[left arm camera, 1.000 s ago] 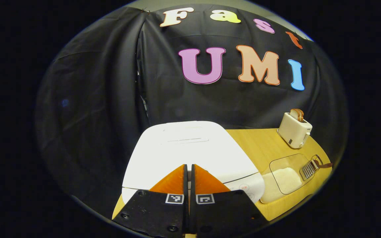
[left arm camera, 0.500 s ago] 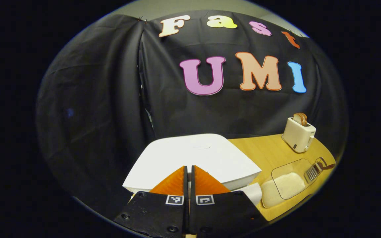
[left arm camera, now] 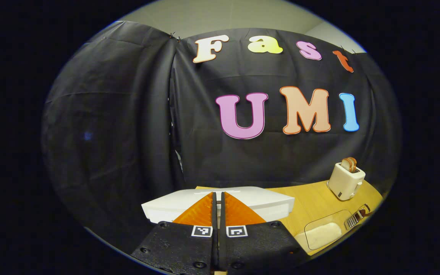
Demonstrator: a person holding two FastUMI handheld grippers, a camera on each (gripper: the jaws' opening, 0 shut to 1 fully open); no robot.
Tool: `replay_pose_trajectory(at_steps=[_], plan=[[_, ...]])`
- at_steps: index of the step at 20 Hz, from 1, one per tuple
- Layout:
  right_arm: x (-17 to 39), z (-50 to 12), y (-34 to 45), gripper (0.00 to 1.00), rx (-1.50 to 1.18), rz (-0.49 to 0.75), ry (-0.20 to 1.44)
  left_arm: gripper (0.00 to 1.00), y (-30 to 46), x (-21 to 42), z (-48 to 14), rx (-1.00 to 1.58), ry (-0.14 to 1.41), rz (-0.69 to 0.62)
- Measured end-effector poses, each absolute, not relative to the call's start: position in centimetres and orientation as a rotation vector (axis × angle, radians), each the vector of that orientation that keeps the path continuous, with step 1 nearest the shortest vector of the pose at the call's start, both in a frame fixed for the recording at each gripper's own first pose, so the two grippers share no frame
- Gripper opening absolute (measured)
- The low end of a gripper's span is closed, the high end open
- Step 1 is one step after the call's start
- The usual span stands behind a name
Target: Close the left gripper, press the button to open the rice cooker; take a wooden spoon from the chopstick holder with the right hand, scoop a spoonful of rice and pour it into the rice cooker, then put the wooden spoon back into the chopstick holder.
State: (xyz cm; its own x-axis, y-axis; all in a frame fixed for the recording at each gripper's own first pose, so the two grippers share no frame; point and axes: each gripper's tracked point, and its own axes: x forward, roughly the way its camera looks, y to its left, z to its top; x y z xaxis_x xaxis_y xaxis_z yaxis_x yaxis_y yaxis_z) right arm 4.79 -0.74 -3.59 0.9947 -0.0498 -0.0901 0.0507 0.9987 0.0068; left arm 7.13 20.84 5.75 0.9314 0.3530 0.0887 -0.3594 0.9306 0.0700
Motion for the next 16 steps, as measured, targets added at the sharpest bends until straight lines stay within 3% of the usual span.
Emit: replay_pose_trajectory(at_steps=[14, 16], plan=[[6.5, -8.8, 0.8, 1.0, 0.032, 0.04, 0.132, 0.0, 18.5, 4.0, 6.9, -0.012, -0.095, 0.362], [6.6, -10.4, 1.4, 1.0, 0.038, 0.04, 0.143, 0.07, 18.5, 3.5, 6.1, -0.027, -0.071, 0.351]])
